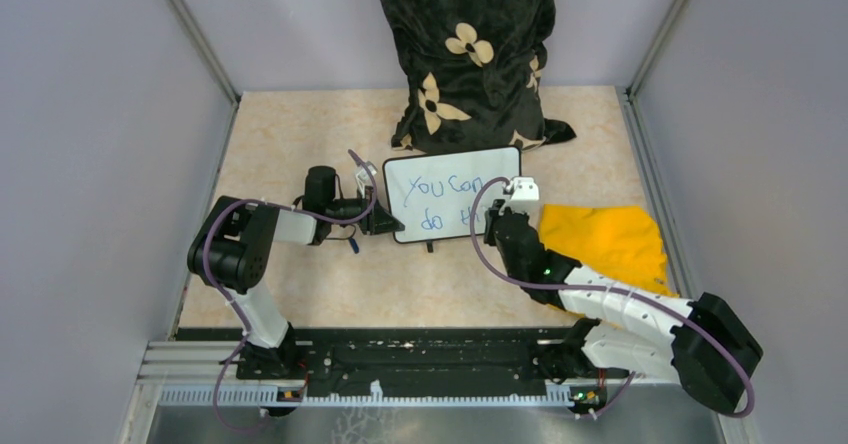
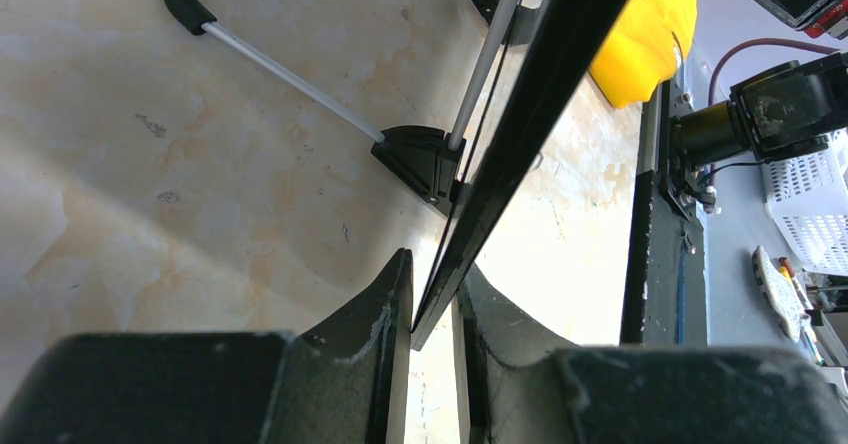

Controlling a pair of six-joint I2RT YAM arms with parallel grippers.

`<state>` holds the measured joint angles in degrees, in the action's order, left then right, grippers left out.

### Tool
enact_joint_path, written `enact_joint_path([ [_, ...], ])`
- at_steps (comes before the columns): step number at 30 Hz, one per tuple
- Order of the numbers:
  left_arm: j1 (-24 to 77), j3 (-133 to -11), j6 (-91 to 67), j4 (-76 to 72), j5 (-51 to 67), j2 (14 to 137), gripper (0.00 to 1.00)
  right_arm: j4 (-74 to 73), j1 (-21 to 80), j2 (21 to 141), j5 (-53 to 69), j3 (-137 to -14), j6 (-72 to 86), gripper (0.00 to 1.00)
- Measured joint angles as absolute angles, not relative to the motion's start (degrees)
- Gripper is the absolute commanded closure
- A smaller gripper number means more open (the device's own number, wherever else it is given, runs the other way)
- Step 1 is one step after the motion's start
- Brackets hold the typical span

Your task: Write a sentence on the whiteboard

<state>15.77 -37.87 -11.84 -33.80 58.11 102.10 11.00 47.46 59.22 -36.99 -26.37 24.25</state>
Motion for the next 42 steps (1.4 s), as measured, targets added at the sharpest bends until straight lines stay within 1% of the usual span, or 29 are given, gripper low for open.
enact_joint_path([
  [13, 15.77, -38.13, -11.84, -33.23, 58.13, 102.13, 0.74, 9.34, 47.42, 53.3, -36.25, -25.74, 24.88, 1.0],
  [42, 15.77, -38.13, -11.84, -33.21, 58.13, 102.13, 0.74, 9.54, 47.35, 57.3, -35.27, -24.69, 25.63, 1.0],
])
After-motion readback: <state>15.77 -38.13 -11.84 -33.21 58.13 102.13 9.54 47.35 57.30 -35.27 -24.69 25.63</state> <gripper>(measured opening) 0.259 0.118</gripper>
